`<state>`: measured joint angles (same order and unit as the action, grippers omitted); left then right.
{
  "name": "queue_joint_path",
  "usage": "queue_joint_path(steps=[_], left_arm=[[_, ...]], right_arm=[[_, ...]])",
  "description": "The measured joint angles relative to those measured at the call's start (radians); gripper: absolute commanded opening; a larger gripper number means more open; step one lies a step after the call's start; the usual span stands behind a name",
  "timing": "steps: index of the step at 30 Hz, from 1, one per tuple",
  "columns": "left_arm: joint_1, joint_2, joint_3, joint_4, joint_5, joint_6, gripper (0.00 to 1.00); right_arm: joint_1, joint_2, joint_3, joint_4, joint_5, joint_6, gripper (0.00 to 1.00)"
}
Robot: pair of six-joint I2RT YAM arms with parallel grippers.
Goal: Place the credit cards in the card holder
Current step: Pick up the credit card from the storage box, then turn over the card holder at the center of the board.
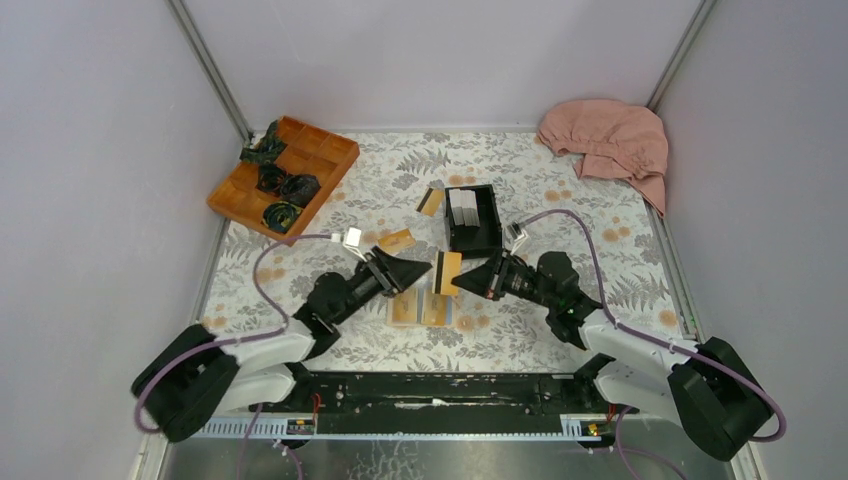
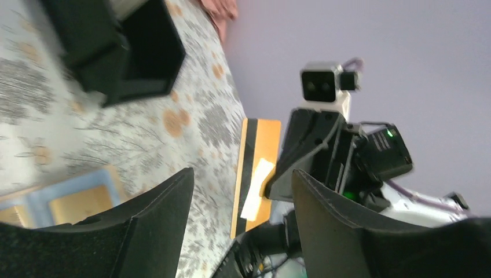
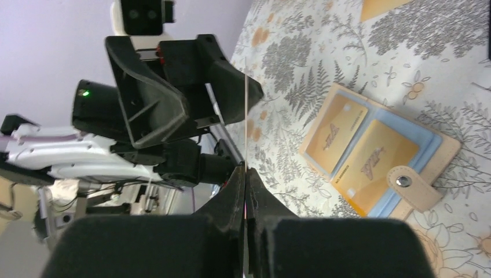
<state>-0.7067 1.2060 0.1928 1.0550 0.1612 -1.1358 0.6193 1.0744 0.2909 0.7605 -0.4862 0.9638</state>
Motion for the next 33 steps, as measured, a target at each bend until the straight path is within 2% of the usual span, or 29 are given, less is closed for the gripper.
queue_joint_path(steps=[6, 9, 13, 15, 17, 24, 33], left_arm=[[0.001, -0.317, -0.015, -0.390, -0.237, 0.048, 0.63], [0.001, -0.385, -0.015, -0.559, -0.314, 0.061, 0.59], [0.000, -0.403, -0.016, -0.723, -0.367, 0.077, 0.43], [-0.006, -0.401, -0.018, -0.773, -0.379, 0.080, 0.33], [-0.013, -0.391, -0.022, -0.810, -0.390, 0.087, 0.28], [-0.073, -0.338, -0.024, -0.890, -0.424, 0.096, 0.20], [-0.144, -0.257, -0.024, -0.921, -0.472, 0.095, 0.13]], right_arm=[[0.082, -0.030, 0.122, -0.279, 0.130, -0.117, 0.00], [0.163, 0.005, 0.216, -0.419, 0.228, -0.174, 0.00], [0.254, 0.084, 0.321, -0.574, 0.367, -0.226, 0.00], [0.282, 0.122, 0.353, -0.632, 0.424, -0.242, 0.00], [0.305, 0.166, 0.386, -0.703, 0.486, -0.256, 0.00], [0.342, 0.262, 0.475, -0.880, 0.627, -0.286, 0.00], [0.368, 0.322, 0.513, -0.997, 0.712, -0.294, 0.00]])
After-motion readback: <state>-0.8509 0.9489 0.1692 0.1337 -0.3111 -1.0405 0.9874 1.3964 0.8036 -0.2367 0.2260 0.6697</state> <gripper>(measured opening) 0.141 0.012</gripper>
